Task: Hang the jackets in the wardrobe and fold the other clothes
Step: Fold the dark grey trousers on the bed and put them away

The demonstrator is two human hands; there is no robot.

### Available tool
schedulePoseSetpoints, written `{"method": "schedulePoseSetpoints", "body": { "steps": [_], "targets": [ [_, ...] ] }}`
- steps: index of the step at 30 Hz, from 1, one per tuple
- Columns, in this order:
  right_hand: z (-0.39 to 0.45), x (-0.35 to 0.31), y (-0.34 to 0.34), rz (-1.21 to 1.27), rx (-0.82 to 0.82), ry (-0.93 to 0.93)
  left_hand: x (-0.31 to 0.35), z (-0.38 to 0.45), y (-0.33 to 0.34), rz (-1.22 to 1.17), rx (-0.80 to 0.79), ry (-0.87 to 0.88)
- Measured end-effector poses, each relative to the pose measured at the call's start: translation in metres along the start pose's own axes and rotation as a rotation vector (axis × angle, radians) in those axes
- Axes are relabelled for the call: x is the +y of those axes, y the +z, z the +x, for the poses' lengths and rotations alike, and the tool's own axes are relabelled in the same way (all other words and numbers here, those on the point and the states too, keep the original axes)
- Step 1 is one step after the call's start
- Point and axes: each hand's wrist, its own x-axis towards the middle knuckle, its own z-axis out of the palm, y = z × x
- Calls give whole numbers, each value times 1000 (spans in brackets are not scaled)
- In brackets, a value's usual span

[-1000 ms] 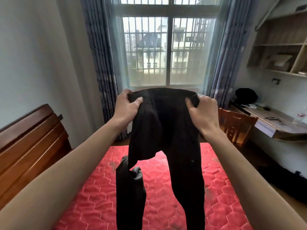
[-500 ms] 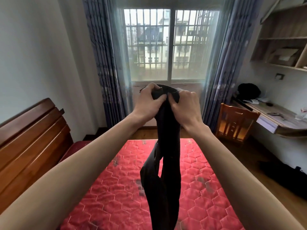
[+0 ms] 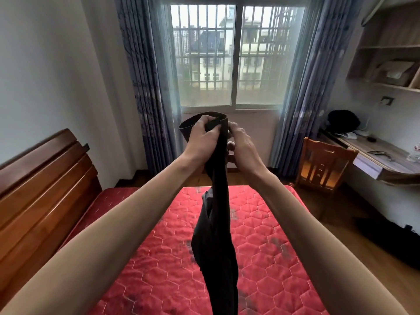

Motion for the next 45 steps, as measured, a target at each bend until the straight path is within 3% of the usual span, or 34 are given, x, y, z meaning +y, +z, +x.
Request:
{"method": "schedulePoseSetpoints", "body": {
  "steps": [2,4,6,8,12,13,15,18,20,27,30,32,34,37,39,41,43,45],
  "targets": [
    [2,8,9,22,32,6,2,-3,-3,-175,-86,-81],
    [2,14,15,33,15,-2,0,-7,-7,-158,-192,-80],
    [6,20,13,69,-22,2,-4,-8,-12,8,-137,-5],
    [4,28,7,142,-91,38,-7,-5,-19,-4,-91,11],
    [7,48,-14,-174,126,62,0,-3,-47,-236,-221,-150],
    [10,51,-18,-140,96,175,4,-5,-54,-305,-298,-194],
    [15,59,-23,161,-36,392,9,-4,-70,-401,-416,-270],
    [14,52,-25,435,-251,472,8,5,-94,-388,-481,-342],
    [13,49,-22,541,-286,511,4,9,-105,-347,-482,-361],
    [13,57,-4,481,-405,632,-10,12,-121,-327,-386,-339],
    [23,56,-2,476,-350,546,-11,19,-129,-198,-324,-311],
    [35,52,1,305,-231,456,-11,29,-132,-44,-202,-265],
    [50,45,5,-12,-50,218,-11,40,-133,69,-80,-191],
    [67,35,11,-426,115,-211,-6,53,-133,23,35,-90],
    [70,32,10,-493,102,-267,-4,56,-136,-39,23,-77],
    [67,32,4,-362,-45,-108,-6,55,-143,-52,-41,-130],
    [60,30,-4,-113,-277,195,-13,51,-152,-47,-128,-197],
    [54,32,-11,-34,-353,340,-22,47,-157,-57,-195,-255]
  ]
}}
